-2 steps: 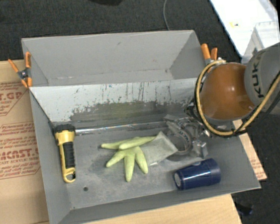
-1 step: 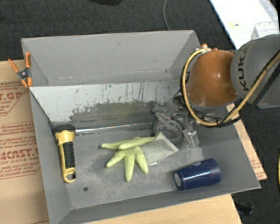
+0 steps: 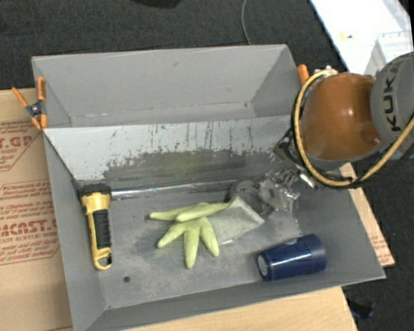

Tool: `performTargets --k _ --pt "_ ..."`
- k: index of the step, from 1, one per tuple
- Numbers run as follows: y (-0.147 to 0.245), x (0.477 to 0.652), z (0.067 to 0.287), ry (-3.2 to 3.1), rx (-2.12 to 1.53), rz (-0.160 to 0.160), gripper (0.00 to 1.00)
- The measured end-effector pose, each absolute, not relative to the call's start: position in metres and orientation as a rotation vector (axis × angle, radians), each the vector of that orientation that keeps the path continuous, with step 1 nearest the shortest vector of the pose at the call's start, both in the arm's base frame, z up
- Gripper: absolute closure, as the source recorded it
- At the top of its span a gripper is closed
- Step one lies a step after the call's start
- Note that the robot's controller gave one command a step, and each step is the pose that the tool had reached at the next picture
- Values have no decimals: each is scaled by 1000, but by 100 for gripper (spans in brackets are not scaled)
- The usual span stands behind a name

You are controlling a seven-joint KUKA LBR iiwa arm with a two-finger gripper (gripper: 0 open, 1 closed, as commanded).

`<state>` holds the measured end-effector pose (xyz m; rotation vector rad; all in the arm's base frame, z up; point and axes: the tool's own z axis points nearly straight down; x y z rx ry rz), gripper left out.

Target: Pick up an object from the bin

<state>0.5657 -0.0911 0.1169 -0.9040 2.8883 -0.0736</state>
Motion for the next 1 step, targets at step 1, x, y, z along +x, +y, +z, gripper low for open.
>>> performTargets --k 1 --pt "-91 566 117 2888 -904 -74 100"
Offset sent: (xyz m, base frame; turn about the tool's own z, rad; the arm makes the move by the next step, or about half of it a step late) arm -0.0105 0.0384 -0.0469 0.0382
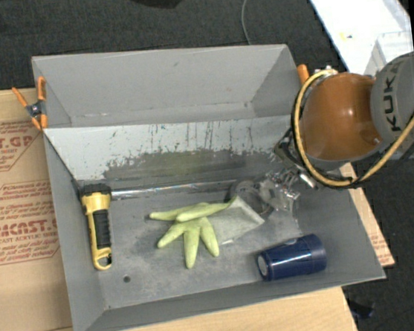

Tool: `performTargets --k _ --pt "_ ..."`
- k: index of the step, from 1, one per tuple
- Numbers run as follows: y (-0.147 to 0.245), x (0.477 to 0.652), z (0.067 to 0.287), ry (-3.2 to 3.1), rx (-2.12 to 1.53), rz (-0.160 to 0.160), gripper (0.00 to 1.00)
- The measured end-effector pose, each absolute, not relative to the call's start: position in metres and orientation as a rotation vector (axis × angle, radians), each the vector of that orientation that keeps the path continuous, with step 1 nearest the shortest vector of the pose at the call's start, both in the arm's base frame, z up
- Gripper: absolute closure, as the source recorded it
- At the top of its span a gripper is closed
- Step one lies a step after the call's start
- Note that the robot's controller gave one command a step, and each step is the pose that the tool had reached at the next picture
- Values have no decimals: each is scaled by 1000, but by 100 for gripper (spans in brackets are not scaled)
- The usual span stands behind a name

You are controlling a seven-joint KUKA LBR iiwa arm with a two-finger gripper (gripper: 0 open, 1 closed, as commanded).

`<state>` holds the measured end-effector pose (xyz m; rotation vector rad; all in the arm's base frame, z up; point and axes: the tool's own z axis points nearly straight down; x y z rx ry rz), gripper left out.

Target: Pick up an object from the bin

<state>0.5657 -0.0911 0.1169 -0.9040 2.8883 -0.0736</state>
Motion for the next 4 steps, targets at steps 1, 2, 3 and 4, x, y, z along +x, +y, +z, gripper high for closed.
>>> performTargets --k 1,2,3,4 --pt "-64 560 83 2896 -853 -84 100" --pt "-63 562 80 2875 -899 -91 100" --pt "-30 577 146 2893 -869 -89 100" --pt "-48 556 212 2882 -884 -93 100"
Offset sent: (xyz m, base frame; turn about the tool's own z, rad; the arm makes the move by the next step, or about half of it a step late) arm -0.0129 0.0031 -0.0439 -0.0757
